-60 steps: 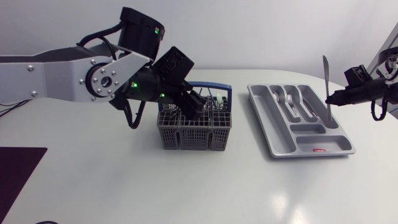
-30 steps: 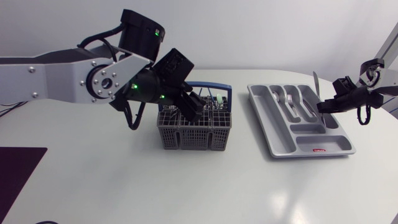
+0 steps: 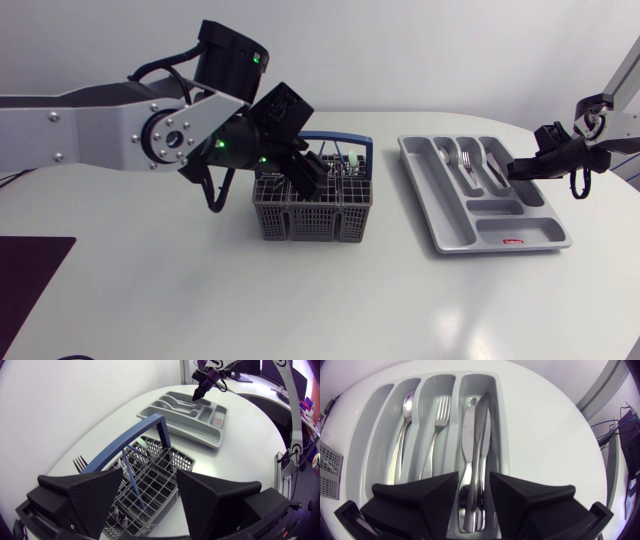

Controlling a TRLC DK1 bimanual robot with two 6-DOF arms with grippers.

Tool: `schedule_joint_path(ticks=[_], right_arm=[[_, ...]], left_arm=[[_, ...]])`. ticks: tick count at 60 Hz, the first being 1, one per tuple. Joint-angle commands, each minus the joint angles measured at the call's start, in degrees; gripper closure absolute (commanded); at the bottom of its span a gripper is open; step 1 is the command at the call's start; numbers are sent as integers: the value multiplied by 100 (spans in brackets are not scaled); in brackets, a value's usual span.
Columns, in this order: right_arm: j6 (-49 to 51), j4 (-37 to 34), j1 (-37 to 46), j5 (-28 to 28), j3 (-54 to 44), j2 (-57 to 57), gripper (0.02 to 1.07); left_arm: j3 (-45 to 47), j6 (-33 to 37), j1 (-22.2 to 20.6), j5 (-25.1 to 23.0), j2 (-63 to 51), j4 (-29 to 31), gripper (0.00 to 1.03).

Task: Unload the cutlery basket into the drawer organizer.

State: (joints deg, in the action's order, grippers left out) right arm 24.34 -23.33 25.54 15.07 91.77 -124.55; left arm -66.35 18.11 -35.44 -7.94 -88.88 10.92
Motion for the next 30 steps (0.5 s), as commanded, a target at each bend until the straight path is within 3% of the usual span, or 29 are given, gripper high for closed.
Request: schedule_joint_path(ticks=[1, 17, 30], right_arm=[[-122, 110, -32, -30, -317, 370, 19], [-105, 294, -137, 444, -1240, 1460, 17], [-78, 356, -462, 787, -2084, 2400, 17]], left_arm=[[122, 114, -59, 91, 2, -2, 13], [122, 132, -130, 241, 11, -63, 13], [561, 290, -95, 478, -50, -916, 13]])
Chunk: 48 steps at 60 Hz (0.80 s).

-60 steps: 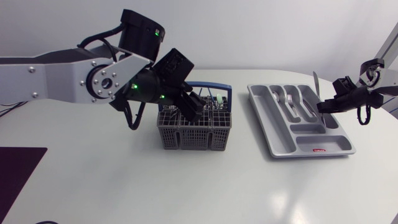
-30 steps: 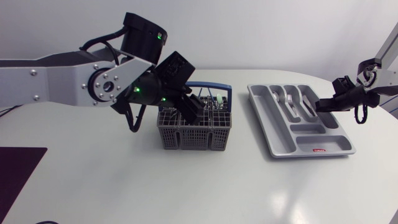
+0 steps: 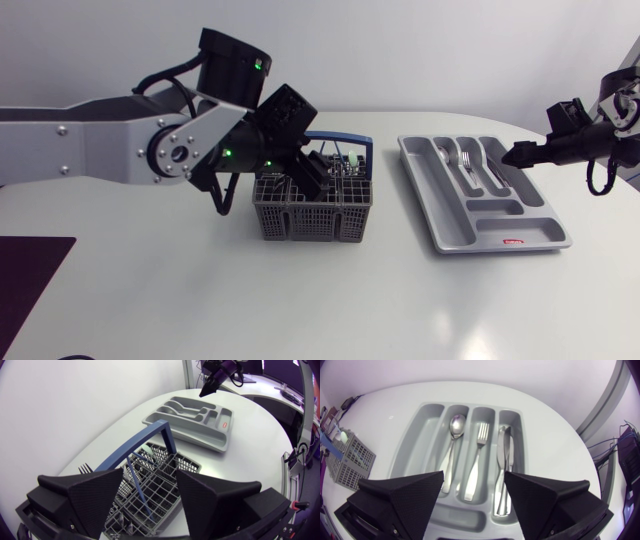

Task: Unload the cutlery basket into the drawer organizer.

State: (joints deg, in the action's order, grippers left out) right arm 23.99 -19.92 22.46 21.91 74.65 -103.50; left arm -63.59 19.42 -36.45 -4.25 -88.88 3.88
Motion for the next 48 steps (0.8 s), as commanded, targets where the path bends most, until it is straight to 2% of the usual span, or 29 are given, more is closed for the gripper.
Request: schedule_joint_path(ticks=[1, 20, 24, 40, 48], right_arm=[[-43, 15, -189, 138, -443, 375, 17], [-140, 331, -945, 199, -1638, 1535, 17], [-175, 428, -1033, 199, -1814, 1658, 17], [-166, 524, -1130, 243, -2157, 1966, 17], [-166, 542, -1147, 279, -2253, 2045, 17]], left_arm=[[312, 159, -3, 126, -68, -265, 13], [945, 203, -337, 1251, -472, -1961, 21], [963, 194, -372, 1436, -613, -2216, 26], [866, -8, -398, 1928, -956, -2576, 28], [822, -114, -425, 1998, -1035, -2708, 31]])
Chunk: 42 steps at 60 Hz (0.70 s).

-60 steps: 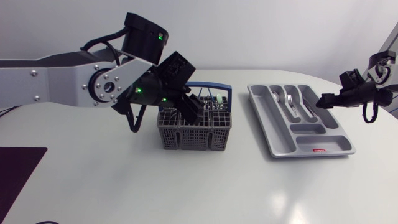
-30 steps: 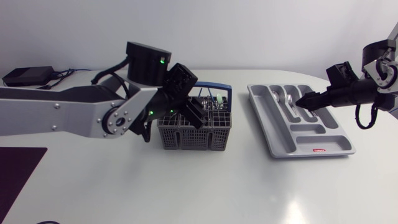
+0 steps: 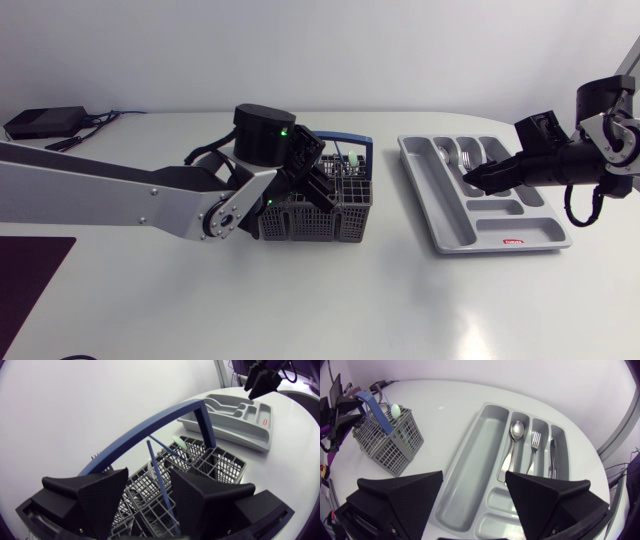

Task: Unload the cutlery basket into the drawer organizer.

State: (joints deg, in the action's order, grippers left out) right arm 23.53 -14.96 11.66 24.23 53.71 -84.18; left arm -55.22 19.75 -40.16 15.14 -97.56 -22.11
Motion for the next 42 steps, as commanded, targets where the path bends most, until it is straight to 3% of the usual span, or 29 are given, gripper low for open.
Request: schedule_joint_path(ticks=[1, 36, 42], right_arm=[[-120, 55, -76, 47, -177, 121, 17], [-129, 230, -164, 47, -370, 156, 17], [-129, 266, -173, 47, -397, 130, 17]], left_arm=[[-33, -191, -53, 60, -185, -109, 31], [-296, -656, 17, 60, -483, -347, 44], [-384, -700, 61, 60, -571, -347, 53]])
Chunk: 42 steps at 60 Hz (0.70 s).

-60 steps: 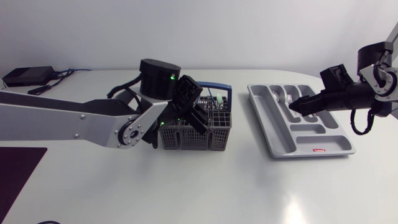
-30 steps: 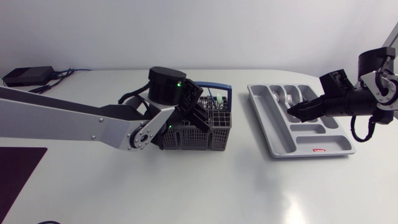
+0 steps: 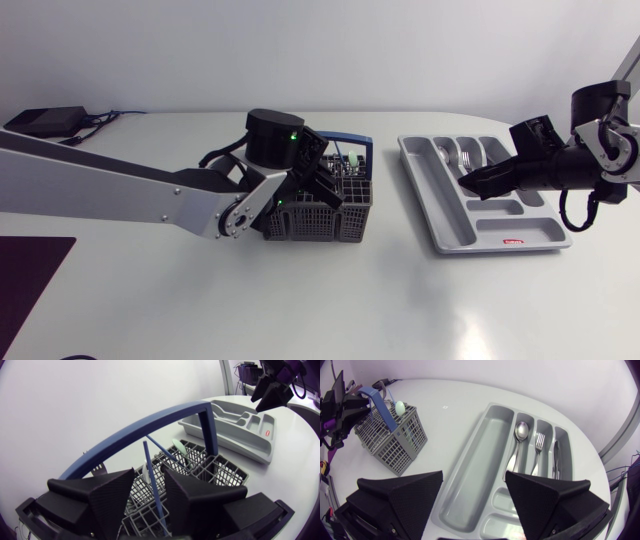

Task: Unload the cutlery basket into the drawer organizer.

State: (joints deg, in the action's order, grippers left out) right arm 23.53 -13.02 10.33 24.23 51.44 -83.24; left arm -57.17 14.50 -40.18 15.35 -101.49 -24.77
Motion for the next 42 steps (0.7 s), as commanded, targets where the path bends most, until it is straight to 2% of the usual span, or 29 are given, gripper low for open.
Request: schedule_joint_path(ticks=[1, 15, 20, 22, 42], right_arm=[[-129, 80, -40, 47, -169, 36, 17], [-103, 115, -40, 38, -205, 10, 17], [-103, 124, -40, 38, -231, 19, 17], [-112, 150, -40, 38, -249, 19, 17], [-103, 238, -40, 38, -301, 1, 17]], left_arm=[[-207, -185, 63, 38, -195, -80, 55], [-357, -211, 169, -33, -415, -107, 79], [-374, -246, 160, -68, -433, -98, 81], [-374, -246, 151, -68, -433, -98, 85], [-181, -264, 116, -173, -204, -98, 87]])
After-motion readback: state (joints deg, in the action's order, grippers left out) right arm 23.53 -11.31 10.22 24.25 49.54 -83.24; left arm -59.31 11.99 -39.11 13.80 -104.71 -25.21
